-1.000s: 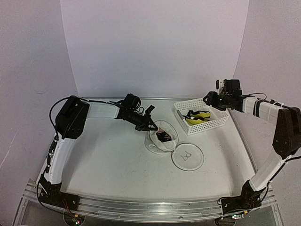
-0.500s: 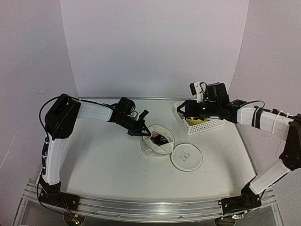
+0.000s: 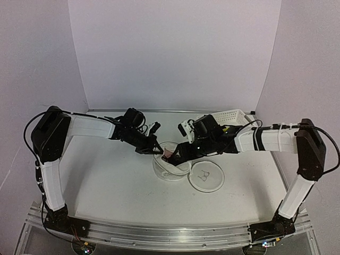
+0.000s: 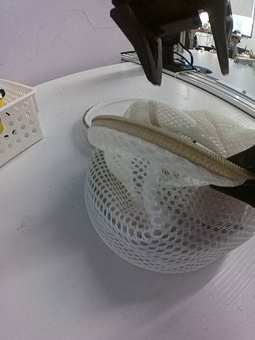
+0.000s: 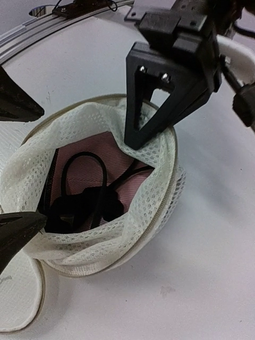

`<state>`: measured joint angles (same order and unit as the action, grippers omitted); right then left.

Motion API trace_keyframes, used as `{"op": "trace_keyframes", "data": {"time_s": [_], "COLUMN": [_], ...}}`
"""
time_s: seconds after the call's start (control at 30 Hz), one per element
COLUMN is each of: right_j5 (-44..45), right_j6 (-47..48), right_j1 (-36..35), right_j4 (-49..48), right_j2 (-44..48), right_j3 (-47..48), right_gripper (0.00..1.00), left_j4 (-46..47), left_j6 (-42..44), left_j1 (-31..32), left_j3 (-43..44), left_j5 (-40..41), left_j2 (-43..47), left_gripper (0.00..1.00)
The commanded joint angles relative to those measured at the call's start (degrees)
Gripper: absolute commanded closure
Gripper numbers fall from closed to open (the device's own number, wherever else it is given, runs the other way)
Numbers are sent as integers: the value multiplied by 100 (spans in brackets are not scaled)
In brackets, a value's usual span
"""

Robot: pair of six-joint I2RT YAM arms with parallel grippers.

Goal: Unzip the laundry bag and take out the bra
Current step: Adjust the laundry bag at the center of the board.

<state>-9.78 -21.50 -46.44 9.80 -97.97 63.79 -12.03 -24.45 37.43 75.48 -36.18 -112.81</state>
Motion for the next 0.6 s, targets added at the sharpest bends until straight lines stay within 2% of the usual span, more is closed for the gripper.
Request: {"op": "trace_keyframes", "data": {"time_s": [0.0,0.3,0.57], "right_j5": [400,859,923], "right_j6": [-89,-310,-658], "right_j1": [-214,-560,-741], "right_j4": [-59,35,-370], "right_j2": [-332,-1146,-1555], "right_j3": [563,1138,1119], "right_gripper": [41,42,41], "left_j4": [96,154,214], "left_j6": [2,-130,-413], "left_j1": [92,259,256], "left_j3": [-230,-814,-1330], "left_j5": [224,643,1157], "left_j2": [577,1087,1481], "left_gripper": [100,100,100]}}
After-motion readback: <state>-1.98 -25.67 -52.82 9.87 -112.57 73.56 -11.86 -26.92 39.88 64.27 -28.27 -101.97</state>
